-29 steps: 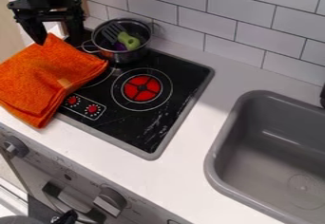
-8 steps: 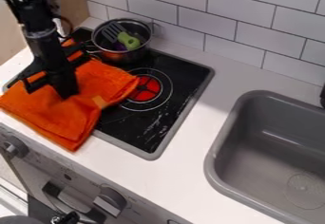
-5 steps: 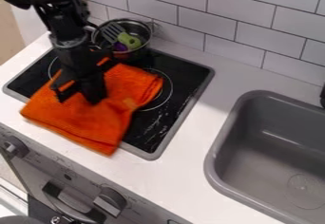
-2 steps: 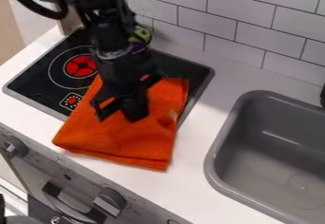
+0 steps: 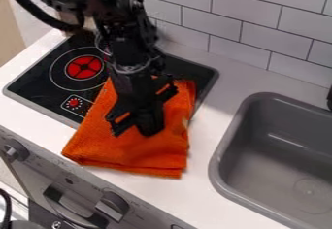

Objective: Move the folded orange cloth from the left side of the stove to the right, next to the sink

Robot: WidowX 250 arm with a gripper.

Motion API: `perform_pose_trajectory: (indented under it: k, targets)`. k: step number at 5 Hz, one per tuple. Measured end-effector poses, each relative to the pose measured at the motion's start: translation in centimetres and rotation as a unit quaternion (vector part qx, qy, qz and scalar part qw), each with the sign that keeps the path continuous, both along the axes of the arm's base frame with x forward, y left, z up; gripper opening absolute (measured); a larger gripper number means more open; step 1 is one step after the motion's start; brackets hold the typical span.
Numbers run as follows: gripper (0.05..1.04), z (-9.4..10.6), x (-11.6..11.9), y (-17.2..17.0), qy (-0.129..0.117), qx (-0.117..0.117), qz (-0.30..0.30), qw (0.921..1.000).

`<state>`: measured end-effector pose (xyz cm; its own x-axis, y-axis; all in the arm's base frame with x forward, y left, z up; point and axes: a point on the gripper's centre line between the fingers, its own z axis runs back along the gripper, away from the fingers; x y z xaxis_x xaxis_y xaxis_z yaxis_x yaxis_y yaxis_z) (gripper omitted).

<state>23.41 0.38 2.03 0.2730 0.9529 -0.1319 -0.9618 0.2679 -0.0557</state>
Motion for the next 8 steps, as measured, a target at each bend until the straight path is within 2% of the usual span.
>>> perform_pose_trajectory:
  k: [1,3,5,6,7,8]
  targets:
    - [0.053,-0.1,0.2,-0.6,-0.007,0.002,0.002,1.0]
    - [0.053,0.0,0.5,-1.7,-0.022,-0.018,0.0,0.9996]
    - [0.07,2.0,0.7,-0.9,-0.033,-0.023,-0.009,0.9992]
    - [0.193,4.4,1.8,1.2,-0.05,-0.007,-0.02,0.9985]
    - [0.404,5.9,2.2,3.9,-0.058,0.028,-0.039,0.9971]
    - [0.673,6.8,2.4,6.4,-0.049,0.046,-0.063,0.9958]
